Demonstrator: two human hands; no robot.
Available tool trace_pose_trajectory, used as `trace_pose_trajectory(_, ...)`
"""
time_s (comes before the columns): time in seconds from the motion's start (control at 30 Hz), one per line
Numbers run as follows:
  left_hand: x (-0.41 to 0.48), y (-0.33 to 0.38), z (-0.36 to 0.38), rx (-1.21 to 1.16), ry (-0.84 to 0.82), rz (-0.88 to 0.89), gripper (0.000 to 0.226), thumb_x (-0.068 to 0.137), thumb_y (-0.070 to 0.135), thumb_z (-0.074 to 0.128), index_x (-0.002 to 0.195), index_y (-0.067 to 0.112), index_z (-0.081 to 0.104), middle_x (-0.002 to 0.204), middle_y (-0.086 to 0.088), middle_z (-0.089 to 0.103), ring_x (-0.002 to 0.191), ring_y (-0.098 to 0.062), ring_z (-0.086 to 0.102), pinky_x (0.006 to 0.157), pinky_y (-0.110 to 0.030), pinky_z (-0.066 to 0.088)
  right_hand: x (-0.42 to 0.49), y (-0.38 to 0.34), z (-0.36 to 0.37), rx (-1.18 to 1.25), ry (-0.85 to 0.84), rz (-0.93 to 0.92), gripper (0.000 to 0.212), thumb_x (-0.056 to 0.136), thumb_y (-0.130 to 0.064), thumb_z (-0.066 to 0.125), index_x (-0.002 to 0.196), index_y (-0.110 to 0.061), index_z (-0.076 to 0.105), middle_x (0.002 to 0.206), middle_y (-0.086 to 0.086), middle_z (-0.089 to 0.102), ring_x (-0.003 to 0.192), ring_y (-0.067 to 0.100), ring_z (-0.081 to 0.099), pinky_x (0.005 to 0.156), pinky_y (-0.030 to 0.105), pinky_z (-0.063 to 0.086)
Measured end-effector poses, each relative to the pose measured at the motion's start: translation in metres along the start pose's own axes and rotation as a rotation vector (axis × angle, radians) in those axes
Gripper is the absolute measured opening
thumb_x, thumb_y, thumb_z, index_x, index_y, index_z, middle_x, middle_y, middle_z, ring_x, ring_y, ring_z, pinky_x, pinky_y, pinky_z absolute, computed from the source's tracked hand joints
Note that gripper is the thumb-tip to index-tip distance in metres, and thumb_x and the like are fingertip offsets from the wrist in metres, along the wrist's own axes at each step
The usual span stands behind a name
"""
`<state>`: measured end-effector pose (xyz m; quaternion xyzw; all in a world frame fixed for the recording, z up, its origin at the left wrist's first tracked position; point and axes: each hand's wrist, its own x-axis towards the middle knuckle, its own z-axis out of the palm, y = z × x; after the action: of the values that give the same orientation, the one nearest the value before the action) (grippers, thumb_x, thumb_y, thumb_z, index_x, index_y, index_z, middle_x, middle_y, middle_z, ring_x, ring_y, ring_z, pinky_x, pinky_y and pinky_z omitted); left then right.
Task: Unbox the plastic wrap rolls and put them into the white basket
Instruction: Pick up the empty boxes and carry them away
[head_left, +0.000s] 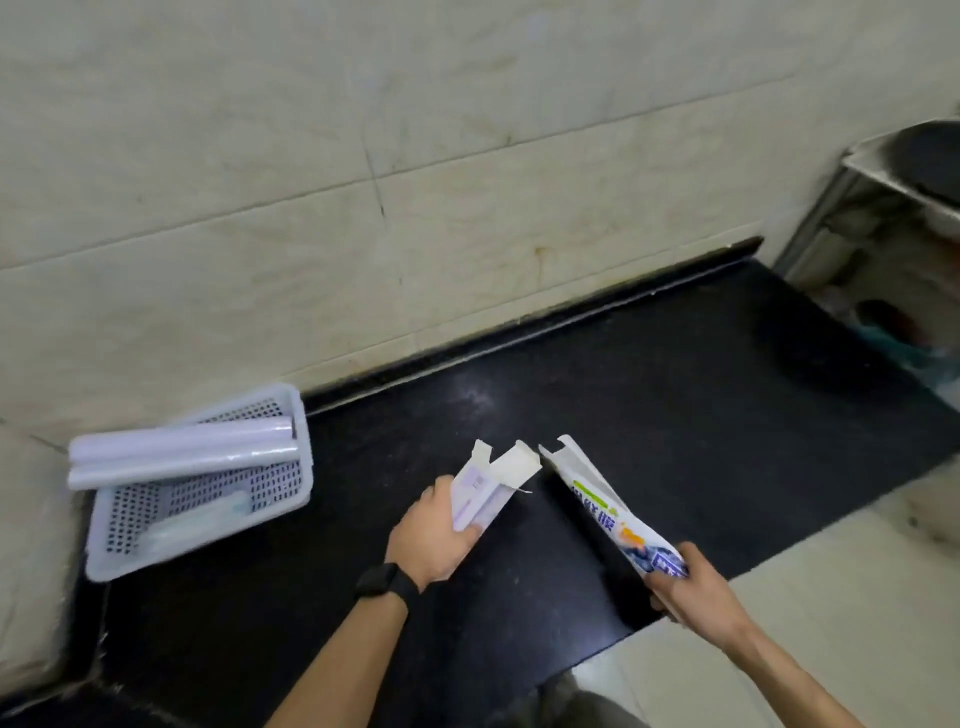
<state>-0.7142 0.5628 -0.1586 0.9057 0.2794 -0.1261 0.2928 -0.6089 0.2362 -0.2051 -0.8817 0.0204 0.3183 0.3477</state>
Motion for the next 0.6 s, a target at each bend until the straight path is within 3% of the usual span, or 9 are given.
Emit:
trace_pose_trajectory(0.1,0.012,0.054,0.003,0.036,-0.022,0.143,0.05,0.082,0.051,0.055,0.124,0.026,0.041,0.123,0.001,0.055,0.102,-0.027,0.06,0.081,-0.043,0.052,-0.023,0.024,-0.028,0.257,0.133,0.098,0.024,0.084,-0.017,0.071,0.099,-0.017,0.053,0.084,0.005,0.076,0.065,0.012,0.073,0.063,0.038,0.06)
trace_pose_trajectory(0.17,0.018,0.091,0.009,0.06,-0.043,0.248,0.05,0.081,0.053,0.053,0.122,0.028,0.041,0.121,0.003,0.056,0.102,-0.027,0.06,0.082,-0.044,0.053,-0.039,0.036,-0.047,0.392,0.207,0.13,0.028,0.085,-0.018,0.073,0.102,-0.016,0.051,0.092,0.008,0.074,0.067,0.018,0.075,0.061,0.037,0.059)
trace_pose_trajectory(0.3,0.019,0.165,0.031,0.1,-0.099,0.431,0.049,0.08,0.057,0.052,0.12,0.029,0.042,0.117,0.005,0.057,0.098,-0.024,0.06,0.082,-0.044,0.053,-0.072,0.057,-0.084,0.556,0.367,0.148,0.028,0.087,-0.018,0.072,0.104,-0.02,0.05,0.092,0.012,0.071,0.055,0.017,0.069,0.055,0.034,0.055)
trace_pose_trajectory(0.47,0.007,0.263,0.079,0.14,-0.192,0.591,0.06,0.071,0.066,0.043,0.12,0.031,0.042,0.114,0.008,0.056,0.098,-0.023,0.06,0.081,-0.043,0.053,-0.113,0.105,-0.129,0.722,0.555,0.123,0.024,0.092,-0.04,0.068,0.105,-0.025,0.055,0.095,0.002,0.073,0.051,0.015,0.057,0.053,0.034,0.046)
trace_pose_trajectory(0.6,-0.007,0.34,0.135,0.194,-0.238,0.686,0.057,0.074,0.065,0.049,0.118,0.03,0.041,0.114,0.006,0.056,0.097,-0.026,0.06,0.078,-0.04,0.051,-0.139,0.158,-0.165,0.807,0.65,0.159,0.043,0.08,-0.066,0.061,0.105,-0.03,0.056,0.089,-0.004,0.072,0.052,0.016,0.056,0.05,0.031,0.045)
